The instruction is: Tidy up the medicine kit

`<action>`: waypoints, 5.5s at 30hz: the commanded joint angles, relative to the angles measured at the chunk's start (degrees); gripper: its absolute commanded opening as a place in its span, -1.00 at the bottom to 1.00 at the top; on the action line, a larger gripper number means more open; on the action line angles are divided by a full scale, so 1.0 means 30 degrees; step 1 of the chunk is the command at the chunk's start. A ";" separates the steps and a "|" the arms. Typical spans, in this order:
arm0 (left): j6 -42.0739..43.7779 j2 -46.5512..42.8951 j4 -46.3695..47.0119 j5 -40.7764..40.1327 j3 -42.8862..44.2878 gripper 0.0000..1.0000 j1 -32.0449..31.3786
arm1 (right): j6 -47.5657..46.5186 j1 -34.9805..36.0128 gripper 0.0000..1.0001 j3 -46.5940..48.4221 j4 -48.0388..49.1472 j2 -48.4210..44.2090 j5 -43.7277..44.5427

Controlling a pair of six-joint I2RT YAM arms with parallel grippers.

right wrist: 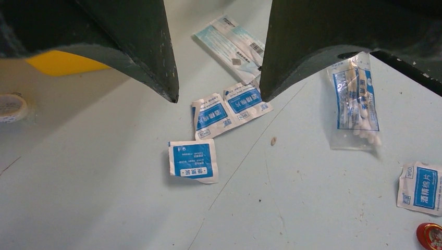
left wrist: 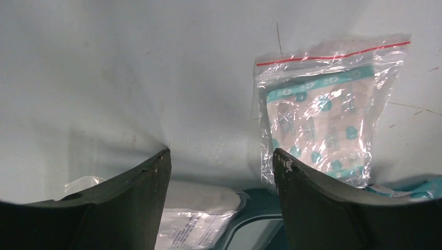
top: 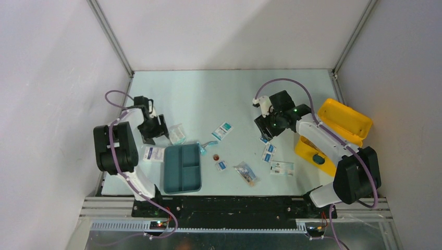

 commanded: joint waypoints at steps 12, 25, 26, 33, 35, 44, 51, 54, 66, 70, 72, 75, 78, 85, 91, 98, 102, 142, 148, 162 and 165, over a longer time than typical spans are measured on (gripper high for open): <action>-0.1749 0.2901 -0.0114 0.4445 0.0953 0.22 0.0490 | 0.0335 -0.0082 0.26 0.0194 0.0056 -0.0321 -0.0079; -0.0947 0.5122 -0.2089 0.5299 0.3914 -0.42 0.0571 | 0.0333 -0.0126 0.26 0.0194 0.0180 -0.0234 -0.0049; -0.0891 0.5163 -0.2131 0.5402 0.3924 -0.58 0.0564 | 0.0326 -0.0130 0.26 0.0207 0.0172 -0.0254 -0.0067; -0.0581 0.2880 -0.0947 0.6747 0.2341 -1.00 0.0513 | 0.1047 -0.0878 0.24 0.0262 0.1076 -0.0295 0.0201; -0.0429 0.1573 -0.0251 0.7261 0.1871 -1.00 0.0328 | 0.1542 -0.1329 0.25 0.0567 0.1374 -0.0342 -0.0071; 0.0686 -0.3597 0.1421 0.8305 0.0767 -1.00 -0.1791 | 0.3506 -0.2253 0.23 0.1440 0.3258 -0.0033 -0.5817; 0.1935 -0.5929 0.1872 0.9533 0.0667 -1.00 -0.4075 | 0.4870 -0.1581 0.31 0.2213 0.5196 0.2085 -1.0634; 0.0959 -0.6224 0.1874 0.6340 0.0500 -0.97 -0.4610 | 0.5223 -0.1159 0.31 0.3079 0.5269 0.3267 -1.1470; -0.2658 -0.1347 0.0801 0.3391 0.1159 0.51 -0.3097 | 0.8651 0.2678 0.29 1.1354 0.2473 1.1752 -1.0703; -0.2640 -0.0567 0.0869 0.3978 0.1330 0.39 -0.2962 | 1.1104 0.3510 0.28 1.3542 0.3934 1.4248 -1.0709; -0.2719 -0.0348 0.0863 0.4055 0.1342 0.31 -0.2487 | 1.2222 0.3838 0.28 1.4682 0.3954 1.5381 -1.0487; -0.2871 0.0021 0.0991 0.4354 0.1339 0.14 -0.1999 | 1.2929 0.4409 0.26 1.5653 0.4378 1.6613 -1.0400; -0.3121 0.0845 0.0997 0.4917 0.1445 0.04 -0.1506 | 1.4132 0.5001 0.24 1.6138 0.4989 1.7514 -1.0313; -0.3143 0.2129 0.1017 0.6286 0.1661 -0.05 -0.1296 | 1.6042 0.5469 0.20 1.6670 0.5801 1.9556 -1.0249; -0.3173 0.2558 0.1006 0.6566 0.1693 -0.20 -0.1297 | 1.7877 0.5548 0.16 1.6831 0.6981 2.0526 -1.0254; -0.3085 0.2596 0.1014 0.6303 0.1618 -0.26 -0.1288 | 1.8565 0.5605 -0.28 1.6930 0.7529 2.1394 -1.0538; -0.2961 0.2319 0.1004 0.5877 0.1544 -0.20 -0.1287 | 1.8047 0.5324 -0.79 1.6035 0.7585 2.0560 -1.0406; 0.0653 -0.7449 0.2950 0.4949 -0.0017 0.43 -0.4175 | 0.8173 -1.8508 -1.00 -0.2099 -0.4052 -0.8280 -0.6331; 0.0658 -0.7506 0.2918 0.5086 0.0038 0.42 -0.4209 | 0.8593 -2.0107 -1.00 -0.2921 -0.3936 -0.8528 -0.7008; 0.0857 -0.7409 0.2900 0.5112 -0.0015 0.42 -0.4194 | 0.8573 -2.0016 -1.00 -0.2931 -0.3034 -0.3761 -0.9206; 0.0806 -0.7194 0.2910 0.5061 0.0108 0.43 -0.4194 | 0.8458 -1.9824 -1.00 -0.2915 -0.2704 -0.2697 -0.9584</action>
